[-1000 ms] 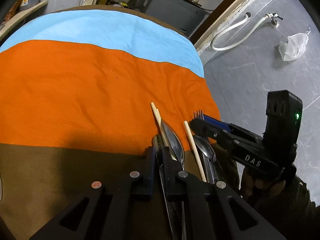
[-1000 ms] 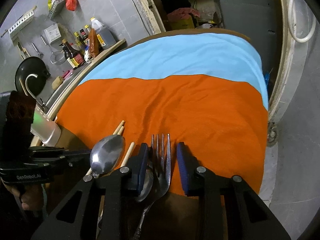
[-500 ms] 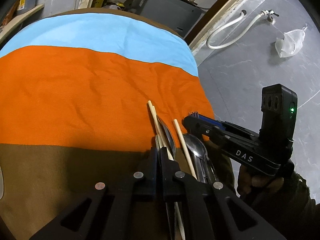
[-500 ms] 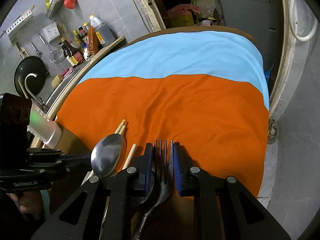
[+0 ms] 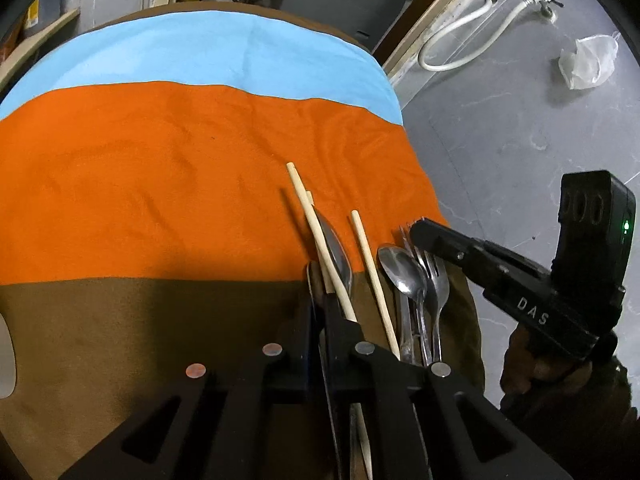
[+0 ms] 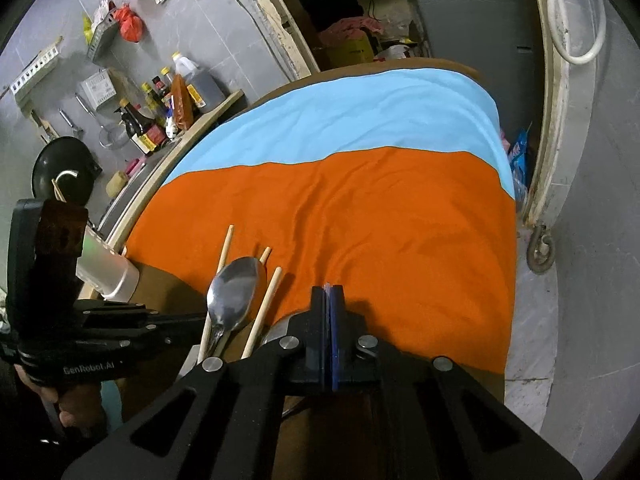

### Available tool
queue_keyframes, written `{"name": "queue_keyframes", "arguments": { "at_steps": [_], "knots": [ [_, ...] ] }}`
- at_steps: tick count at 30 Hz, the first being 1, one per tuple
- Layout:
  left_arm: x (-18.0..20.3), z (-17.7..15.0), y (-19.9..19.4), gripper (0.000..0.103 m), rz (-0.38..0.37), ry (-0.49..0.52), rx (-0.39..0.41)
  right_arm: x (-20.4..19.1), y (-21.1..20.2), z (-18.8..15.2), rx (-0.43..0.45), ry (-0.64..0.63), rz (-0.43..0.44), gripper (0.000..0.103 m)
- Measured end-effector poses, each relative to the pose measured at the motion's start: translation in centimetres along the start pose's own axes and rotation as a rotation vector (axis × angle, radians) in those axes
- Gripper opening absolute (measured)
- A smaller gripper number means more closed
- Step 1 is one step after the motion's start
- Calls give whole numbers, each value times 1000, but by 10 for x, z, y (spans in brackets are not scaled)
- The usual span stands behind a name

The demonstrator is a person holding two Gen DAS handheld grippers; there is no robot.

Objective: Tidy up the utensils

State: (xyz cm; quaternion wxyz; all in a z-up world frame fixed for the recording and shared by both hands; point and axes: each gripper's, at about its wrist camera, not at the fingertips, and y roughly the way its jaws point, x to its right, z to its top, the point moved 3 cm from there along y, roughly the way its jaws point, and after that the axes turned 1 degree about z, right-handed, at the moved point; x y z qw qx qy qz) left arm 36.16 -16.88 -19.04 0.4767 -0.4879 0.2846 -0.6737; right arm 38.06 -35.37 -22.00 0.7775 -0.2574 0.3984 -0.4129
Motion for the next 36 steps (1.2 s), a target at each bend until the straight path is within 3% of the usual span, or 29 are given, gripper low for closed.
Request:
{"name": "queue_keyframes", "arguments": {
  "at_steps": [6,11,19,25,36],
  "knots": [
    [-3,-4,-3,4,-24,-6,8,-1,-4,-2,12,14,-3,2],
    [-4,-9,-16,3,16,-17,40,-6,-21,-9,58,18,-29,2],
    [-9,-24,-75,2,29,-27,247,-36,-67,-17,192,-14,-110,2],
    [-16,-36,-127,2,33,-49,392,-80,-111,-16,317,-66,-166,2],
    [-42,-29,-218,2,12,-51,564,-157,-174,11,497,-121,-227,2]
  ]
}}
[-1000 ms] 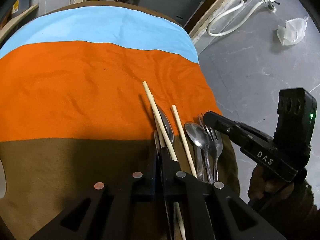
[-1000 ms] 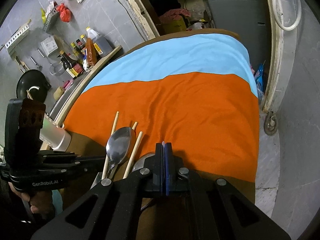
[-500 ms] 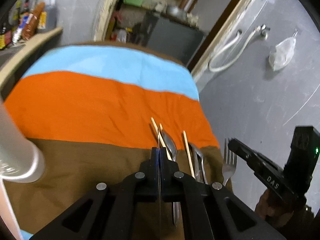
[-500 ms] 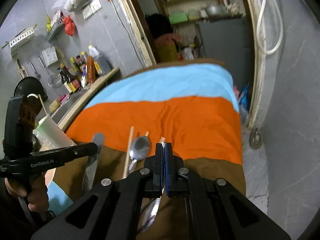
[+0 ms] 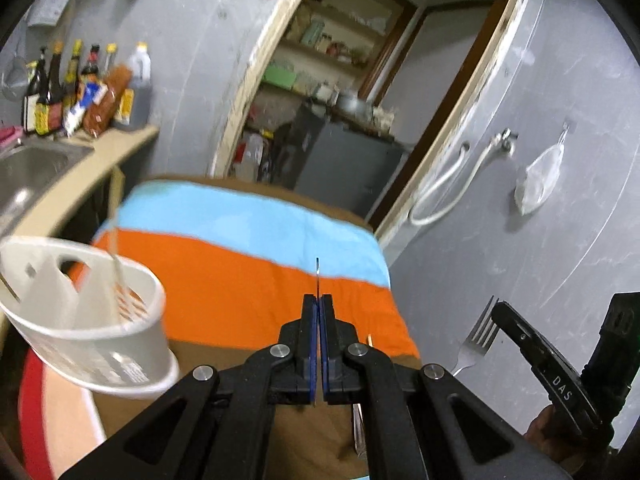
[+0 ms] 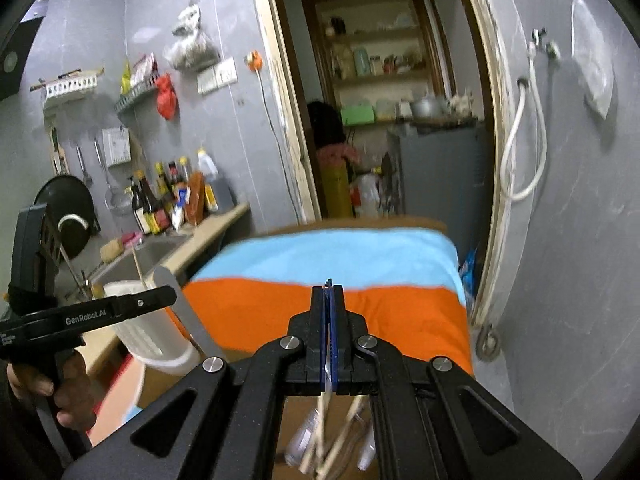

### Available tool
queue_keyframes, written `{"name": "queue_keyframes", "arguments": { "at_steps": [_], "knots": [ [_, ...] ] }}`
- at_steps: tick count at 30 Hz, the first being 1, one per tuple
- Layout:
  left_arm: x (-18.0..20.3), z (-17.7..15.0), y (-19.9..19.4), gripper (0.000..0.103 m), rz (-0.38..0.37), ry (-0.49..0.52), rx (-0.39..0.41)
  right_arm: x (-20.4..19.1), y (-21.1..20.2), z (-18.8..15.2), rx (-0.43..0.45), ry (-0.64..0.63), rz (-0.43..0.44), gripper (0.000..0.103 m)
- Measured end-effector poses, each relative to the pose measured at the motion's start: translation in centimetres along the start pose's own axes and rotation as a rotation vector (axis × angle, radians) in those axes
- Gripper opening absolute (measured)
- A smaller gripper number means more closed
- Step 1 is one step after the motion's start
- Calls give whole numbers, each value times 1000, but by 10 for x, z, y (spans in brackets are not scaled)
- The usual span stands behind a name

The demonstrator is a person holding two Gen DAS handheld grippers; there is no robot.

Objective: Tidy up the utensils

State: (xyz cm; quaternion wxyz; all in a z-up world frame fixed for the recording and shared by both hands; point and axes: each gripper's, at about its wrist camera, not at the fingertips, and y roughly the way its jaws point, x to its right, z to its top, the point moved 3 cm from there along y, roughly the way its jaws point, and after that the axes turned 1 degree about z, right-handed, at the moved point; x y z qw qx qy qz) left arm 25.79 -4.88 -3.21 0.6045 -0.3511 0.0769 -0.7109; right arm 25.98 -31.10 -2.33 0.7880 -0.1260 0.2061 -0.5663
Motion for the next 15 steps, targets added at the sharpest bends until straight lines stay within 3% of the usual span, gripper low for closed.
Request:
{"name": "queue_keyframes", "arguments": {
  "at_steps": [7,15],
  "knots": [
    [-35,44,-55,2,27,22,103,-73,-8,55,117,-71,26,2],
    [-103,80,-117,2,122,0,219,-169,5,96,229,-138,108,2]
  ]
}}
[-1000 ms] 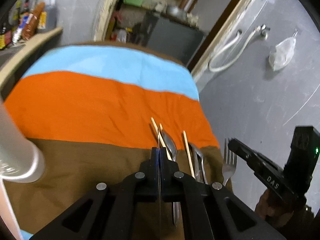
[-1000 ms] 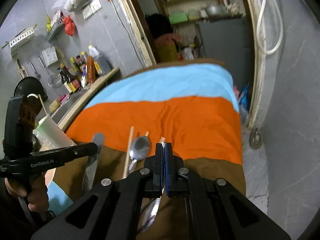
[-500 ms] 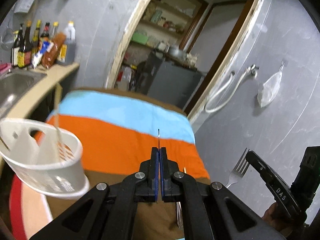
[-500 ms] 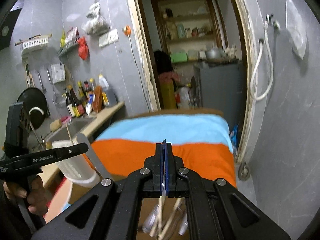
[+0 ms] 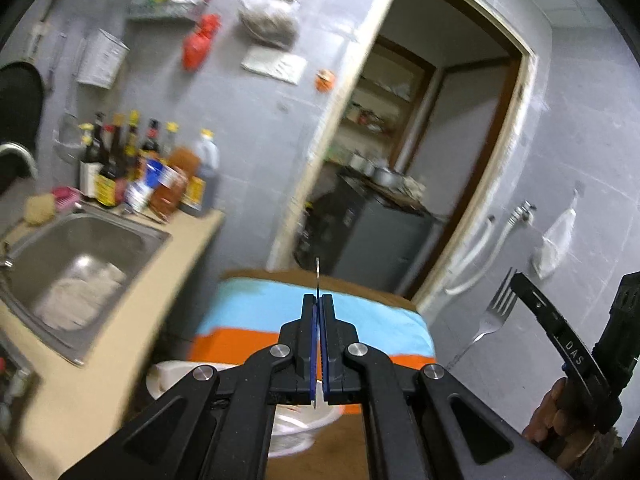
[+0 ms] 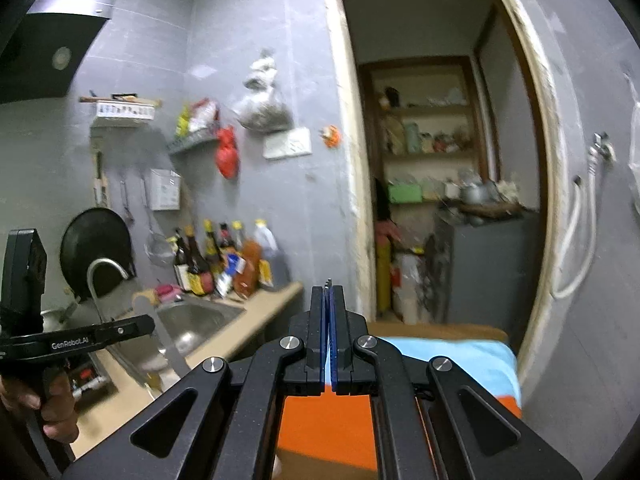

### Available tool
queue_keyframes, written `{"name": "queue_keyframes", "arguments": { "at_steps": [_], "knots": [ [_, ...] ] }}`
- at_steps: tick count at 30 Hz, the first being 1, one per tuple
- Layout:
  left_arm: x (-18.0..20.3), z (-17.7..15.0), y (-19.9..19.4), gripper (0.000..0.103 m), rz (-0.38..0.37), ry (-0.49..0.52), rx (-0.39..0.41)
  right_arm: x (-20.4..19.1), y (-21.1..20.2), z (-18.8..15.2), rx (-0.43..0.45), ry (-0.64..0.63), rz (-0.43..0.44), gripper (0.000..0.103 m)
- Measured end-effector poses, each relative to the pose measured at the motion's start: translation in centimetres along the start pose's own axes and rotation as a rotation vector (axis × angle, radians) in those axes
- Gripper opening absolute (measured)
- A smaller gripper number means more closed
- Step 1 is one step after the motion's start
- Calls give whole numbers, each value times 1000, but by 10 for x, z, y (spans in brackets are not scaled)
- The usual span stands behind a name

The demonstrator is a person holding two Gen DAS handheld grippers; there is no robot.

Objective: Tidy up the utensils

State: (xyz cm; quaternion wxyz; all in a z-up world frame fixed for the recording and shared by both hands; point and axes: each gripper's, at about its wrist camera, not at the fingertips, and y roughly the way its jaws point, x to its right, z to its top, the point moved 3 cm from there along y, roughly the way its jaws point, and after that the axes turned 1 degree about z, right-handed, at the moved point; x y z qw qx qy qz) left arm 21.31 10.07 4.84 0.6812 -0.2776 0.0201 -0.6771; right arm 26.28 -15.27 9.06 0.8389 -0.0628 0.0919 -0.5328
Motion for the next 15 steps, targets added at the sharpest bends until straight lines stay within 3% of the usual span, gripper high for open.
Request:
{"name": "queue_keyframes", "arguments": {
  "at_steps": [5,9,15],
  "knots": [
    [-52,13,-11,2,88,-4,29,-41,28,-1,2,-30,14,2],
    [-82,10,-3,2,120,-11,4,-58,54,-17,-51,-53,6,2],
    [-91,-4,21,2,126,24,-49,-69,70,-39,-84,-122,-42,2]
  ]
}}
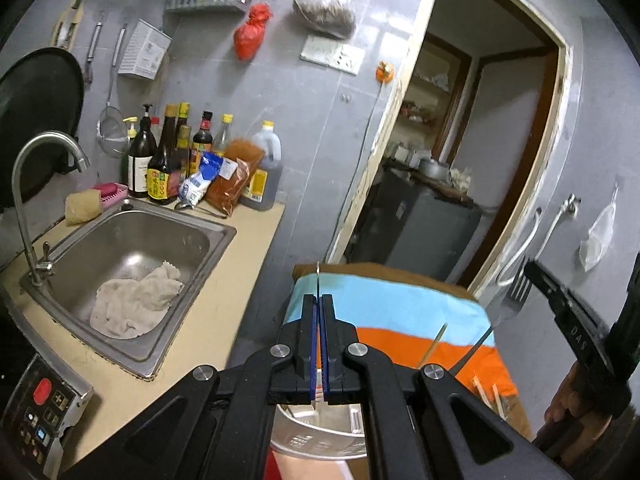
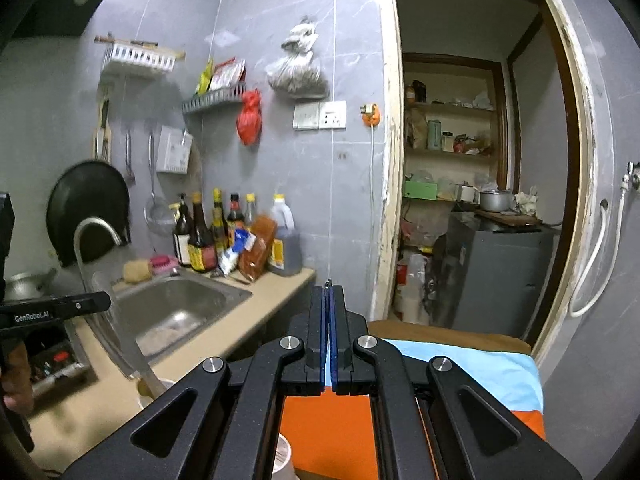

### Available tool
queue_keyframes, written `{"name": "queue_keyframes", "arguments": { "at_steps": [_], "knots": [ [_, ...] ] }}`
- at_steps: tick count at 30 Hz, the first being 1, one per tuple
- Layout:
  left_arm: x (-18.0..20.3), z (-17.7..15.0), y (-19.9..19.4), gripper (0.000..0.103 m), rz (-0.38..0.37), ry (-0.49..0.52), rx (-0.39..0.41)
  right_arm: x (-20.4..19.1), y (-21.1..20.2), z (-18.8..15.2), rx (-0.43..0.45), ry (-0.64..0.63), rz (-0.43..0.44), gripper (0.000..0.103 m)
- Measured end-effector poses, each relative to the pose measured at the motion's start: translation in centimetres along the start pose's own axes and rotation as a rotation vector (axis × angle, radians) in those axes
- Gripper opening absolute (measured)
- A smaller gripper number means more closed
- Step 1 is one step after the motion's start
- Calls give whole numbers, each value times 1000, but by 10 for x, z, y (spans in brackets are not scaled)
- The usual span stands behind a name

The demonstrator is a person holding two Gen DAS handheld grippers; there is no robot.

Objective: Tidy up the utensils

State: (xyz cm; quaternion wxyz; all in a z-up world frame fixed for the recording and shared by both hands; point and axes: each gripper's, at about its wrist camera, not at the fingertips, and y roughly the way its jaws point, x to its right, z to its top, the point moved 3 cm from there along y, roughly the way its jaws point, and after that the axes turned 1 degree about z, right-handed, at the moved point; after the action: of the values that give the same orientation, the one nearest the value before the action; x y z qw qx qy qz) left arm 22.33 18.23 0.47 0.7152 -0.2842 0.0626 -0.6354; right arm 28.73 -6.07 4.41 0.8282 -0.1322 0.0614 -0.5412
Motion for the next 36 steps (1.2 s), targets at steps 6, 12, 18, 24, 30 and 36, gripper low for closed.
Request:
{"name": "queue_keyframes", "arguments": {
  "at_steps": [6,12,18,24,30,36],
  "knots": [
    [15,-25,21,2,32,105,-41,-8,12,-20,-41,-52,-30,2],
    [21,-43,35,2,22,123,-98,-16,20,-39,-91,-68,-10,2],
    [17,-51,43,3,-42,52,-170,-6,26,-56,-163,63,85,4],
    [13,-54,44,4,-100,-25,-204,10,19,-72,-188,207,174,5],
    [22,-51,39,6,-87,-17,-197,23,6,-74,-147,290,200,28],
    [31,-44,25,55,-89,-31,-116,40,-17,-66,-83,329,180,35]
  ]
}}
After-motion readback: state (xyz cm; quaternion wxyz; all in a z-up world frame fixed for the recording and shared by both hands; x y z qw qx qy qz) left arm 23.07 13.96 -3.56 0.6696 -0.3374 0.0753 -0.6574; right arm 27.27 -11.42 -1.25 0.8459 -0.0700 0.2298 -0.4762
